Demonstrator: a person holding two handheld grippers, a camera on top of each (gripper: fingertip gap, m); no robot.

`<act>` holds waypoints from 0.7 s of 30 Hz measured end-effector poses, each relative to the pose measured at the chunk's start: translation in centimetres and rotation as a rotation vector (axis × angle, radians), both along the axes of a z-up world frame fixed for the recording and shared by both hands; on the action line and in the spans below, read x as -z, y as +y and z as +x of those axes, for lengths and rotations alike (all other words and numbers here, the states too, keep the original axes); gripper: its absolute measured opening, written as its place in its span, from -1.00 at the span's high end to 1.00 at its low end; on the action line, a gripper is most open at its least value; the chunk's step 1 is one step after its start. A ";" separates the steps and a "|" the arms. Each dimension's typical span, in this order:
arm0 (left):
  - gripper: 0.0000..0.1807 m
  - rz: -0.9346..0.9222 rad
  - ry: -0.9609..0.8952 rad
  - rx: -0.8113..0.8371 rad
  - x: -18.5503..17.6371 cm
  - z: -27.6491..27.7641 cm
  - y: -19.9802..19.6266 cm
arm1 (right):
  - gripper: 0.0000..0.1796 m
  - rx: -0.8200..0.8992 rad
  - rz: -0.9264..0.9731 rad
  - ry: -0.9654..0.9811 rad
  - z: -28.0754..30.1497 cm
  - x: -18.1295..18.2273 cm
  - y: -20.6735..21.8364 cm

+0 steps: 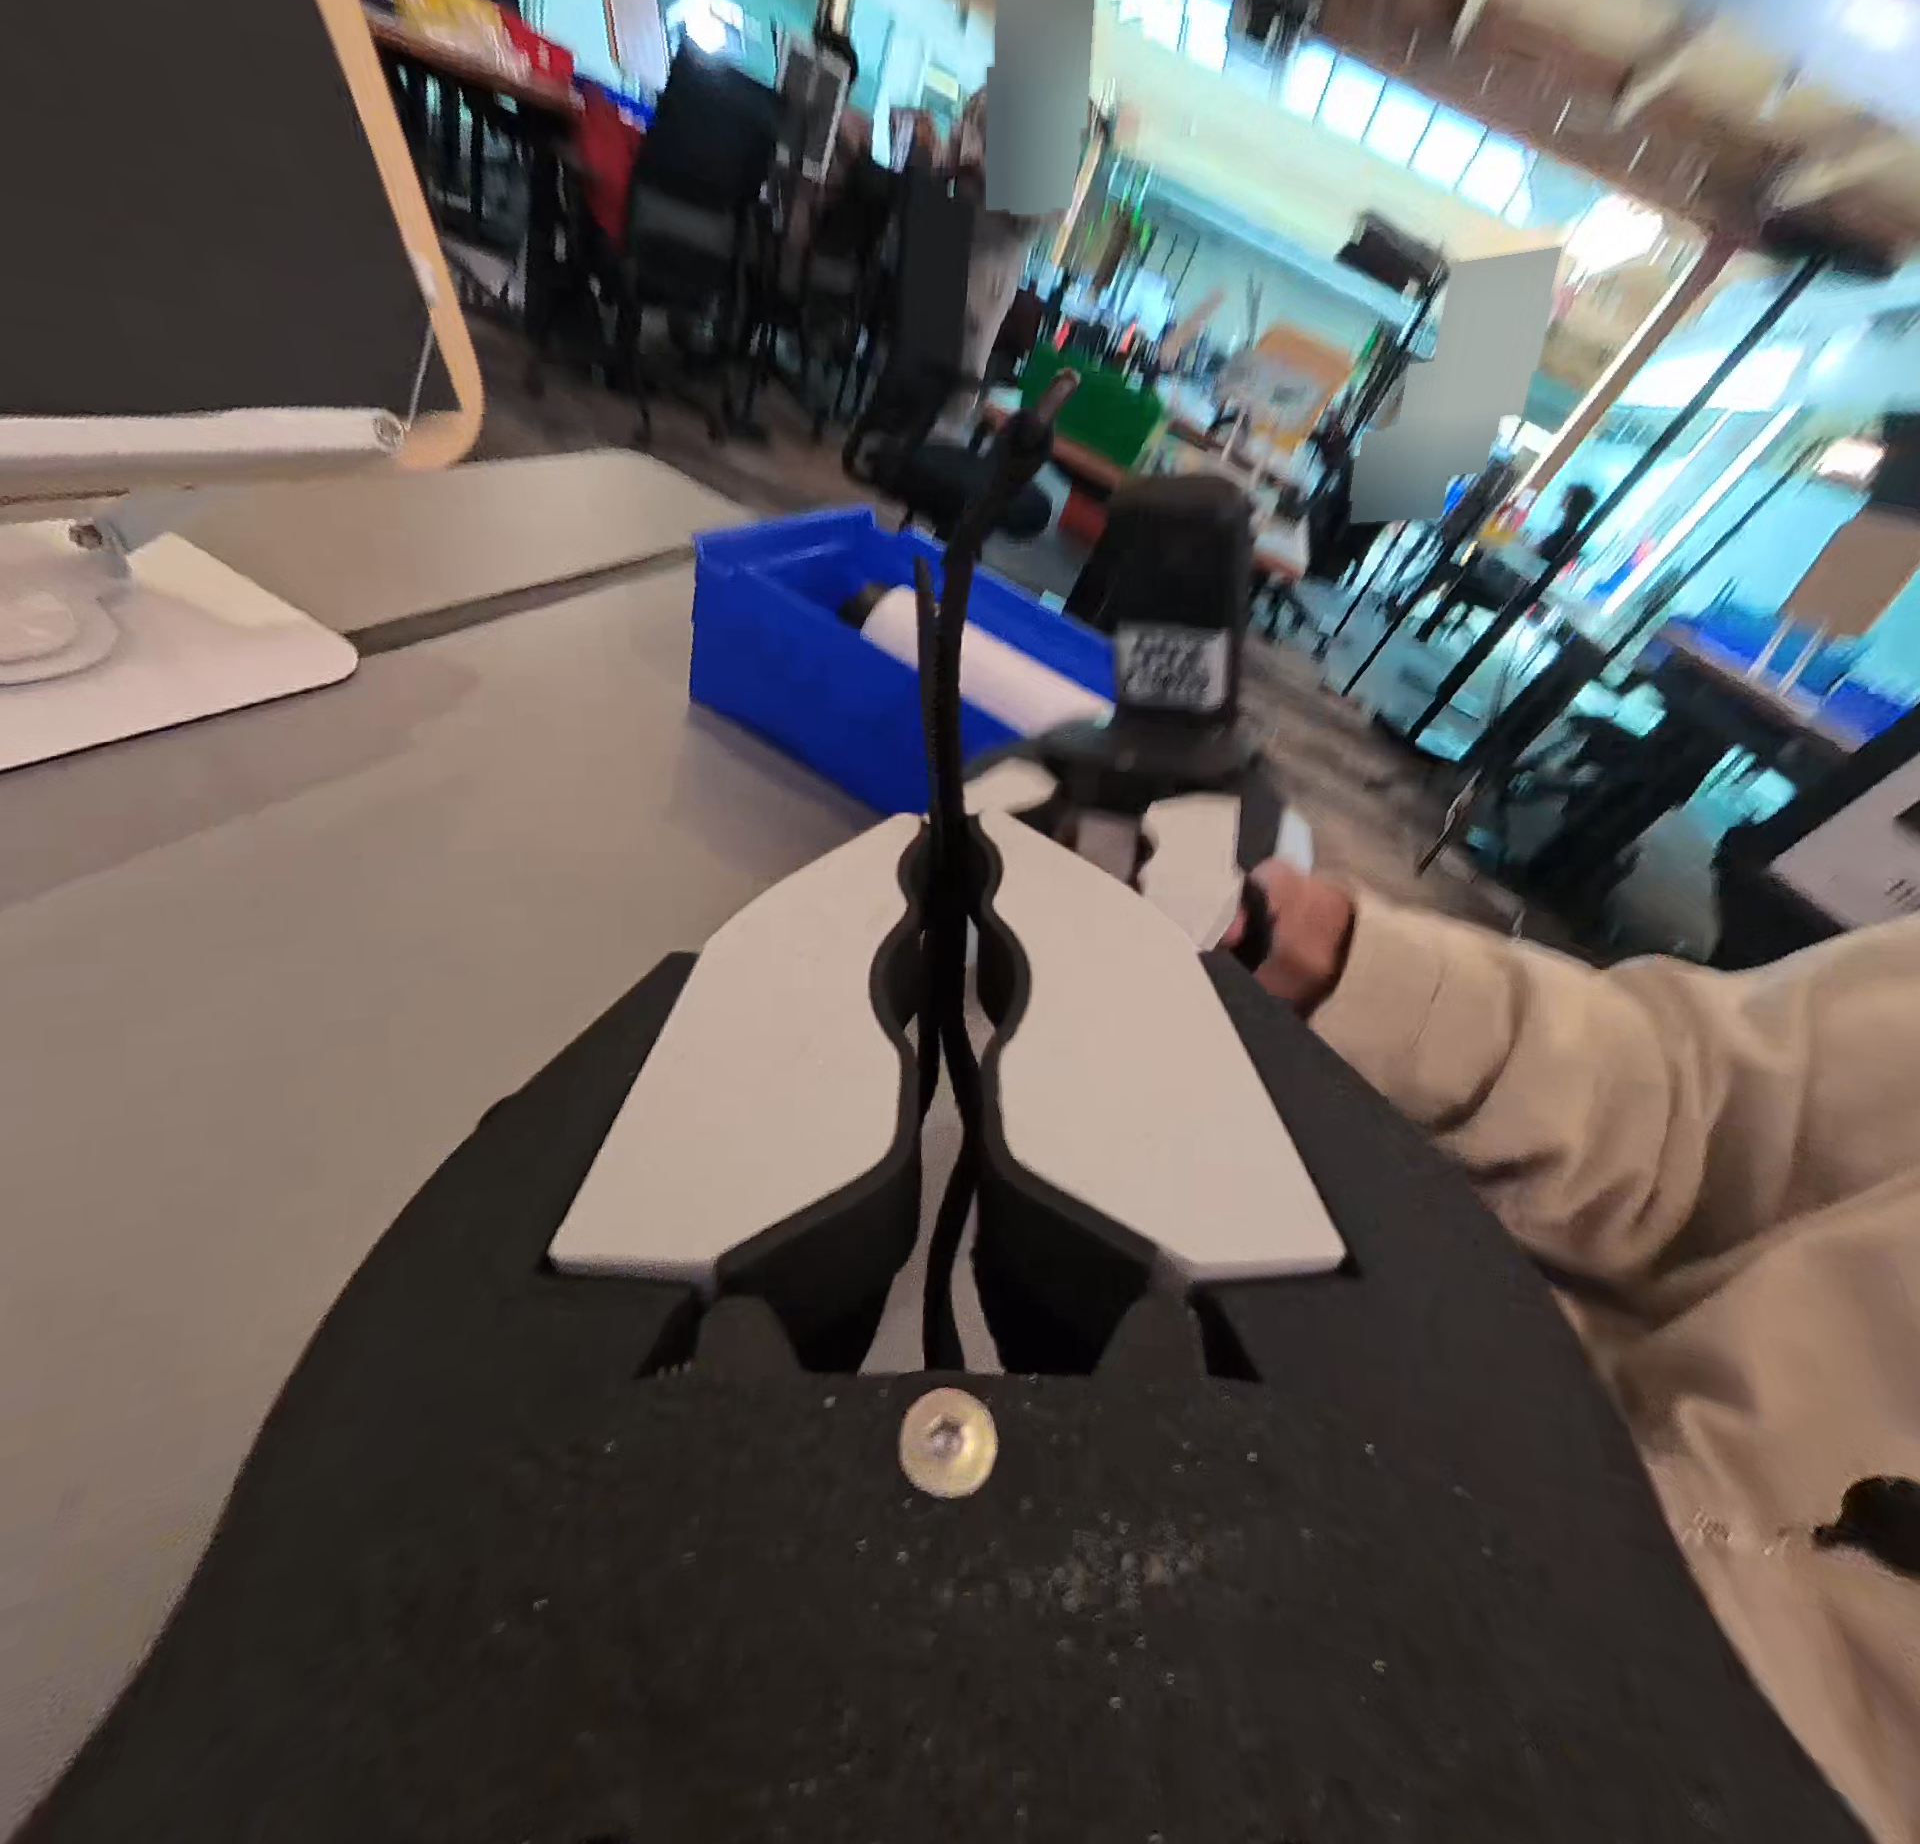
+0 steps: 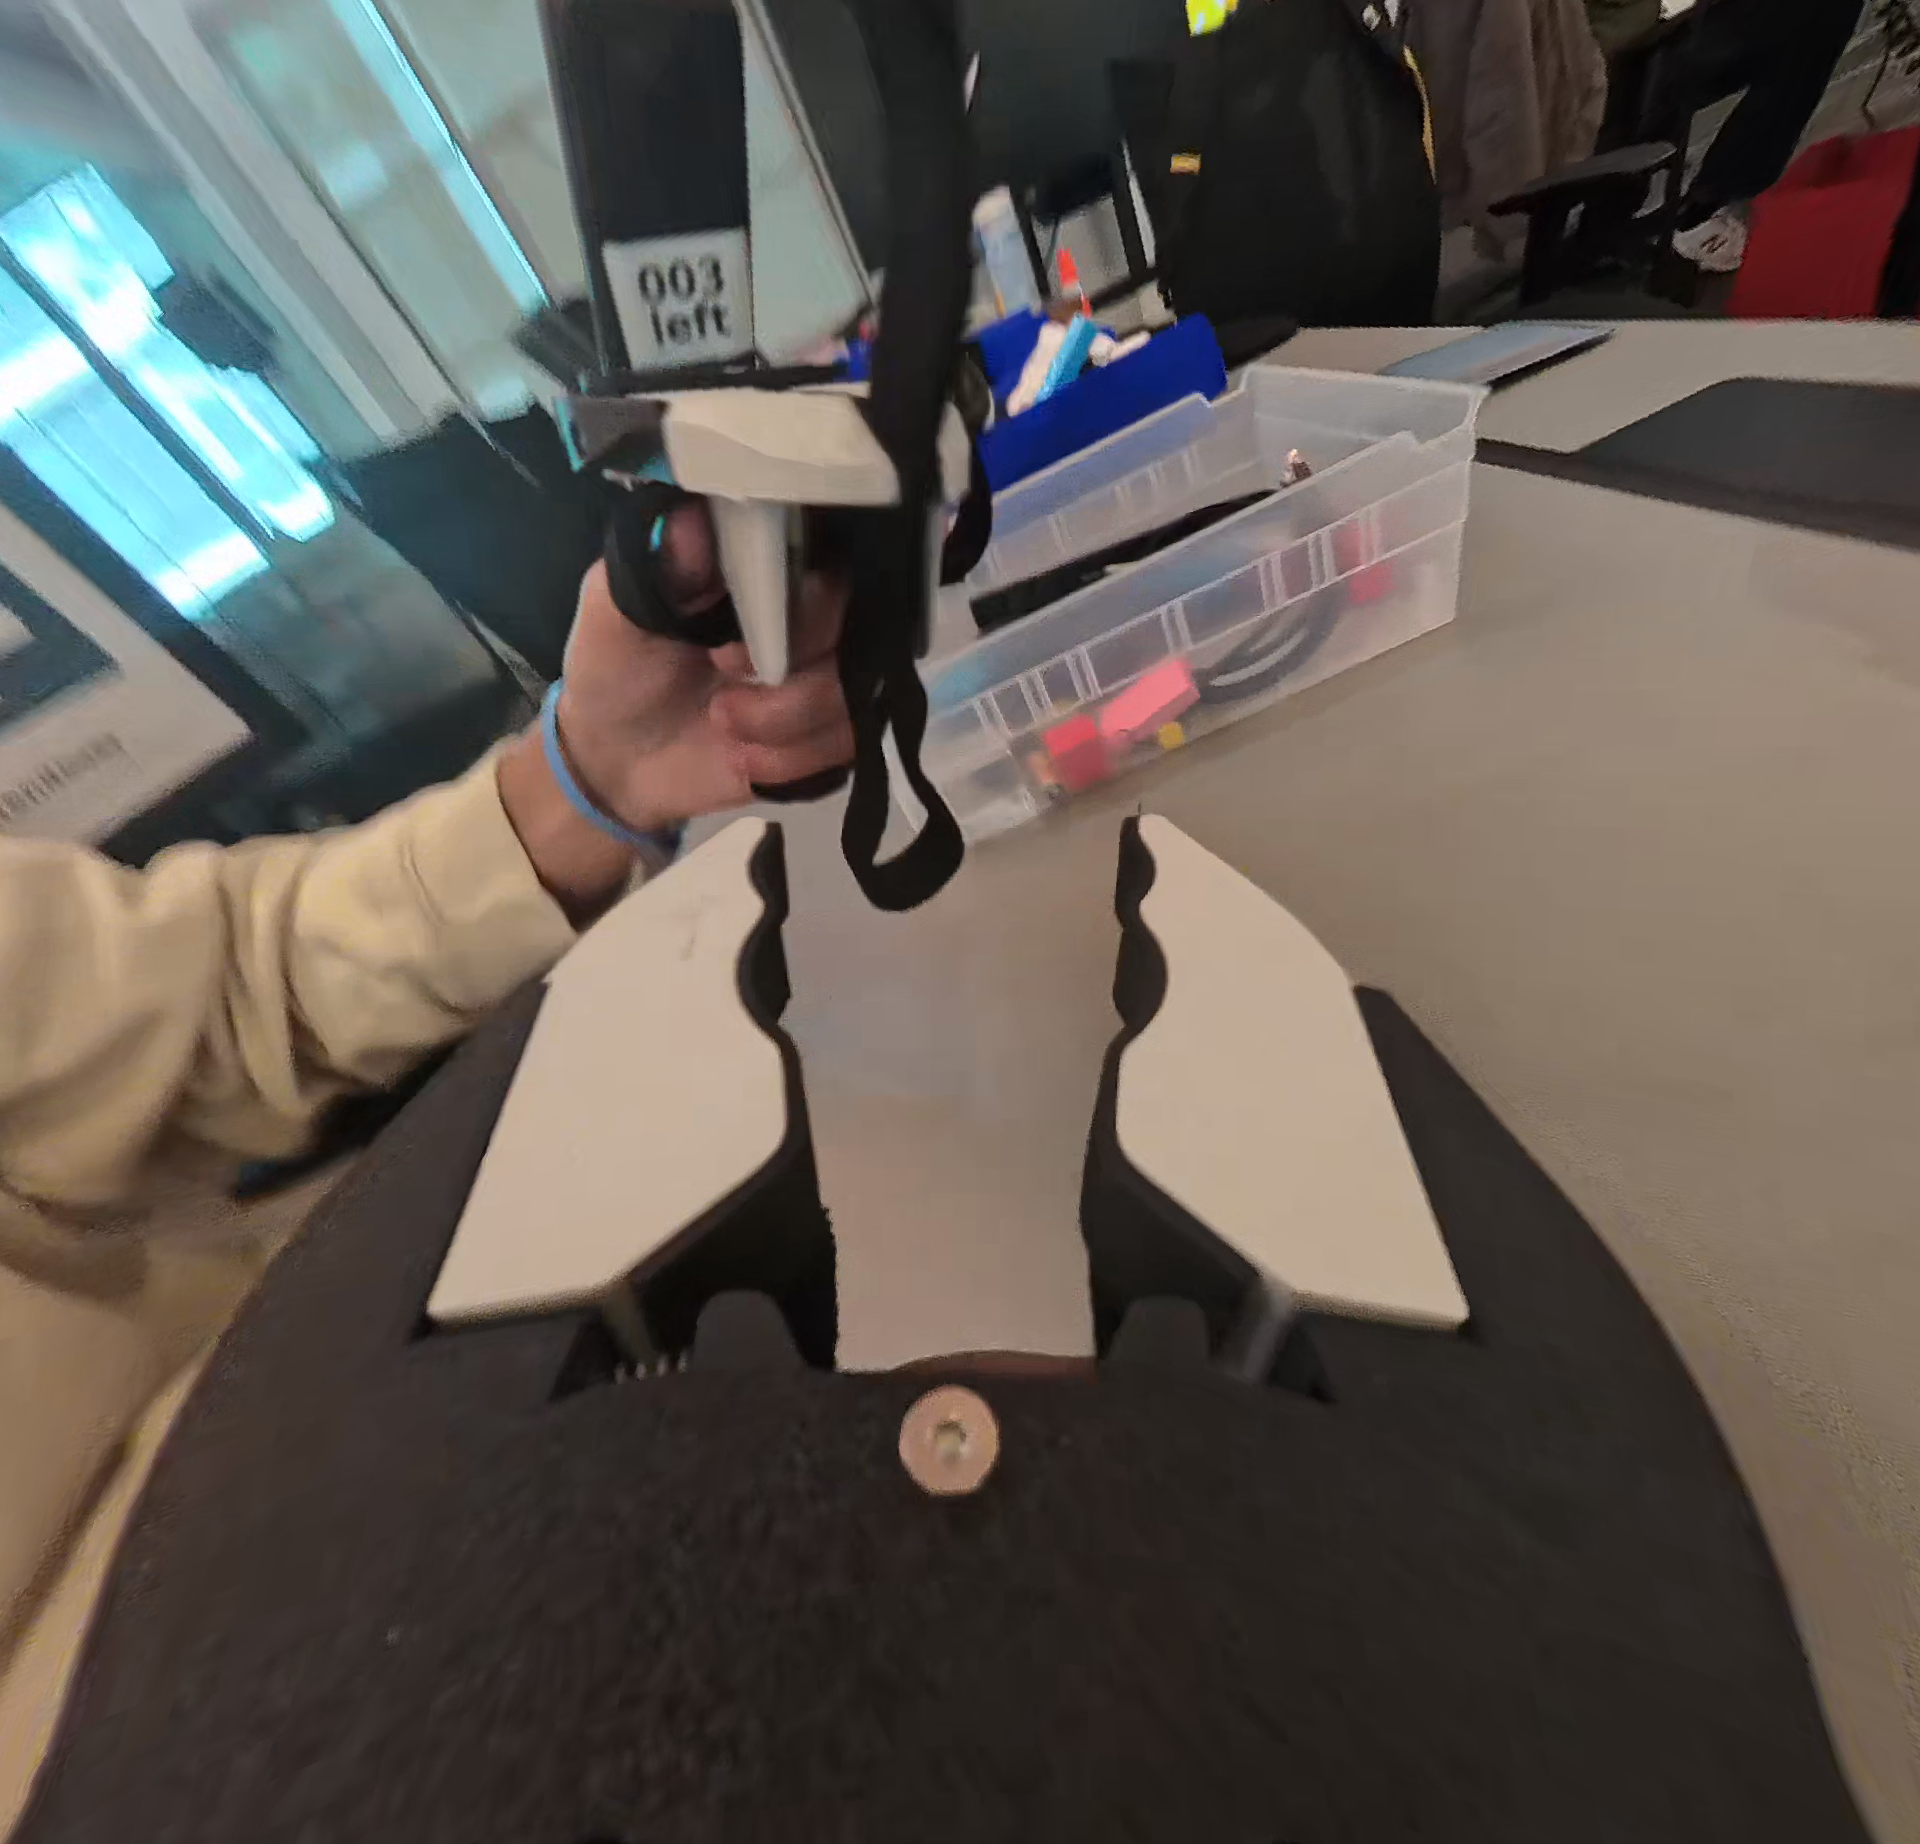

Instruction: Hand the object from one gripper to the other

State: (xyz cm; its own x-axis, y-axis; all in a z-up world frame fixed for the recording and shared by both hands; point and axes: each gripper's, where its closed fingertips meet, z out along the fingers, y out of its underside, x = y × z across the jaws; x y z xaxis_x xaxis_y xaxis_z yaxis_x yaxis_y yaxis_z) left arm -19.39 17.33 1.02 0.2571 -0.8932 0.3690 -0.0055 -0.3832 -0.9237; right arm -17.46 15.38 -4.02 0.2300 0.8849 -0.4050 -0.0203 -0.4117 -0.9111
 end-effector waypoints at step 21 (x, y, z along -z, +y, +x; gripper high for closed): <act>0.94 -0.109 -0.203 0.090 -2.1 0.1 -0.8 | 0.95 -0.186 -0.039 0.163 -5.6 1.6 -3.5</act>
